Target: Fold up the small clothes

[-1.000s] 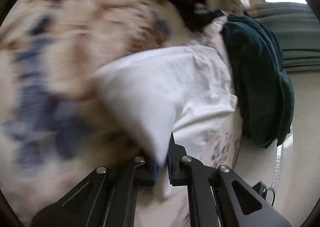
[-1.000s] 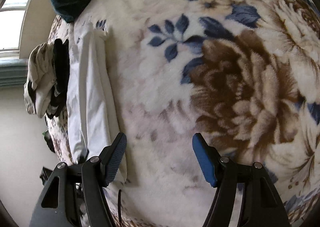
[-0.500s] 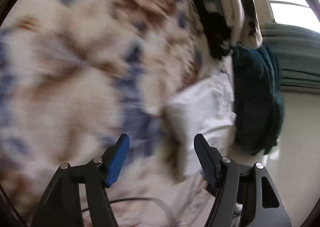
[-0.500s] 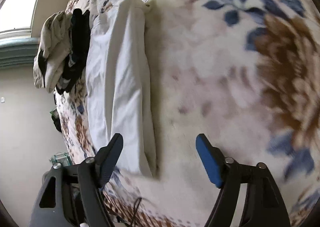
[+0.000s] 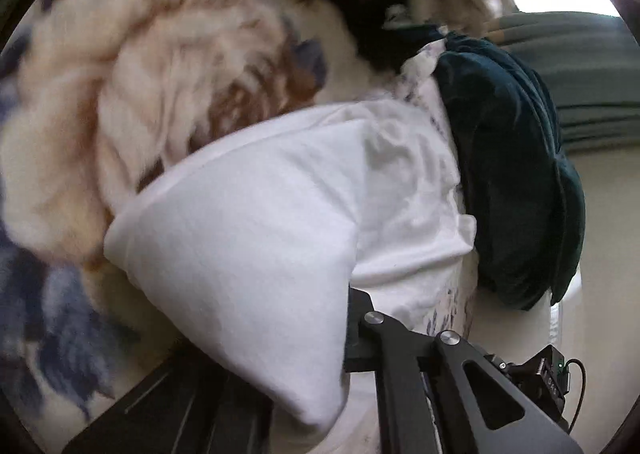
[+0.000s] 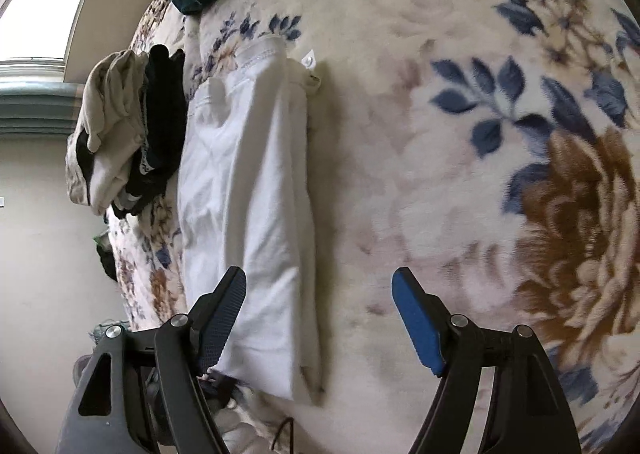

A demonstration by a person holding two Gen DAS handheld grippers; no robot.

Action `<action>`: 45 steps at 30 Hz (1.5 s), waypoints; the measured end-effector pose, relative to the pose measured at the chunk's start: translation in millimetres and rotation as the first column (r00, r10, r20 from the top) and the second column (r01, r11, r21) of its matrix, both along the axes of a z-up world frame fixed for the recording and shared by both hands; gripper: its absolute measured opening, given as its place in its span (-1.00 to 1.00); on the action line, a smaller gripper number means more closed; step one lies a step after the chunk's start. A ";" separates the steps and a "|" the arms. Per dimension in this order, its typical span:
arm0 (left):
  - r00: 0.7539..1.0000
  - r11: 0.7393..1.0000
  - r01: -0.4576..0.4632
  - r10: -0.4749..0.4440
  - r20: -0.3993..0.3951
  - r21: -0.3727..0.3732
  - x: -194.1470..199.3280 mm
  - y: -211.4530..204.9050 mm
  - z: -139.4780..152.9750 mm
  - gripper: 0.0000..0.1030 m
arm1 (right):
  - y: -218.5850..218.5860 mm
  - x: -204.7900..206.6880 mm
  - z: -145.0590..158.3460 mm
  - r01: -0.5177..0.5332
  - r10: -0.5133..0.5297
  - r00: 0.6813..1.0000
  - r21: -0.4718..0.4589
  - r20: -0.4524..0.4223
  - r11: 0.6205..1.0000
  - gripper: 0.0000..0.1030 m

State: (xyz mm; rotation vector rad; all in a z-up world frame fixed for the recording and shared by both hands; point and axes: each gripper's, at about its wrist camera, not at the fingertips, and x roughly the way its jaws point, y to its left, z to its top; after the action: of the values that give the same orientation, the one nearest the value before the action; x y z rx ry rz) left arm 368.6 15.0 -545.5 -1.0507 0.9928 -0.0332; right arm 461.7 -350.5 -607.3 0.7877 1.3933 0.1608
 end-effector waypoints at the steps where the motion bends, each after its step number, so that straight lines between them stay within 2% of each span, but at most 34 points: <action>1: 1.000 1.000 0.007 -0.007 0.014 0.030 -1.6 1.9 7.7 -0.89 | -1.5 -2.6 -1.0 0.001 -0.001 1.000 0.001 -0.003 1.000 0.51; 3: 1.000 0.997 0.018 -0.020 0.023 0.071 -6.0 9.7 16.8 -0.90 | -1.2 -6.7 -0.7 0.003 -0.003 1.000 0.006 -0.005 1.000 0.51; 8: 0.997 0.998 0.034 -0.031 -0.072 0.051 -52.1 69.7 23.5 -0.90 | 9.0 -23.9 3.8 -0.015 0.016 1.000 0.043 -0.023 0.999 0.51; 12: 0.985 0.995 0.056 -0.041 -0.169 0.088 -95.4 142.7 21.7 -0.89 | 38.2 -39.7 11.1 -0.084 0.087 0.995 0.057 -0.047 0.995 0.51; 14: 0.980 0.989 0.079 -0.055 -0.190 0.122 -104.9 169.8 19.6 -0.88 | 56.5 -43.2 13.7 -0.123 0.126 0.990 0.064 -0.056 0.990 0.51; 16: 0.975 0.987 0.118 -0.095 -0.199 0.108 -105.3 186.6 15.6 -0.83 | 80.1 -41.8 16.8 -0.177 0.181 0.982 0.052 -0.063 0.983 0.51; 18: 0.968 0.986 0.146 -0.127 -0.216 0.077 -100.6 190.4 12.7 -0.67 | 103.3 -34.8 22.3 -0.231 0.233 0.971 0.033 -0.047 0.972 0.51; 20: 0.959 0.988 0.138 -0.115 -0.257 0.070 -95.9 184.5 13.9 -0.52 | 131.2 -21.7 31.5 -0.297 0.297 0.955 -0.015 -0.022 0.955 0.51; 22: 0.956 0.989 0.109 -0.077 -0.283 0.097 -101.1 181.0 22.0 -0.20 | 157.1 -4.5 39.0 -0.346 0.347 0.938 -0.056 0.001 0.937 0.51; 24: 0.960 0.987 0.064 -0.019 -0.280 0.150 -114.4 181.5 35.4 0.43 | 180.7 13.6 43.7 -0.386 0.389 0.921 -0.099 0.019 0.917 0.51; 26: 0.957 0.976 0.015 0.049 -0.287 0.216 -134.8 186.8 46.4 0.71 | 204.7 34.2 43.4 -0.430 0.437 0.899 -0.134 0.027 0.893 0.51; 29: 0.934 0.938 -0.070 0.181 -0.309 0.339 -160.3 196.8 52.6 0.81 | 238.4 61.7 32.7 -0.501 0.511 0.860 -0.180 0.011 0.847 0.51; 30: 0.920 0.914 -0.087 0.226 -0.319 0.395 -168.0 201.2 51.8 0.81 | 248.2 69.4 26.6 -0.524 0.533 0.846 -0.187 -0.006 0.831 0.51; 32: 0.899 0.883 -0.088 0.270 -0.345 0.460 -177.5 208.3 44.3 0.81 | 265.4 82.1 10.5 -0.571 0.572 0.818 -0.187 -0.055 0.799 0.50; 33: 0.884 0.869 -0.085 0.291 -0.365 0.488 -182.3 213.1 37.4 0.81 | 270.5 86.3 4.4 -0.580 0.577 0.814 -0.175 -0.069 0.796 0.45; 34: 0.874 0.861 -0.083 0.304 -0.378 0.502 -186.8 218.2 30.6 0.81 | 276.3 91.1 -0.7 -0.592 0.589 0.805 -0.157 -0.073 0.791 0.21; 35: 0.864 0.859 -0.082 0.313 -0.393 0.505 -191.4 223.9 22.6 0.81 | 280.5 93.1 -1.0 -0.599 0.598 0.799 -0.174 -0.067 0.781 -0.08; 36: 0.862 0.865 -0.081 0.310 -0.401 0.495 -194.6 228.8 14.0 0.81 | 285.1 94.3 1.3 -0.610 0.612 0.788 -0.211 -0.060 0.764 -0.70; 37: 0.865 0.870 -0.072 0.298 -0.404 0.487 -195.8 231.8 7.1 0.81 | 291.4 94.1 5.8 -0.626 0.635 0.771 -0.246 -0.050 0.740 -0.86; 40: 0.870 0.875 -0.052 0.276 -0.408 0.482 -193.0 234.1 -4.1 0.82 | 303.2 93.0 24.6 -0.637 0.671 0.742 -0.319 -0.004 0.702 -0.96; 42: 0.874 0.878 -0.049 0.268 -0.405 0.477 -189.7 235.2 -10.9 1.00 | 307.6 93.4 38.1 -0.629 0.682 0.731 -0.360 0.030 0.690 -0.96; 45: 0.874 0.875 -0.036 0.261 -0.409 0.482 -182.6 233.0 -23.0 1.00 | 312.1 99.9 54.6 -0.602 0.684 0.726 -0.412 0.076 0.684 -0.96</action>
State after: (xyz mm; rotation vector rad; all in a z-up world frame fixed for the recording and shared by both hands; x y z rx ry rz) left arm 186.0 248.1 -568.5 -0.6952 1.2651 0.5923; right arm 561.6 -38.4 -552.8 -0.0742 1.3767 0.5173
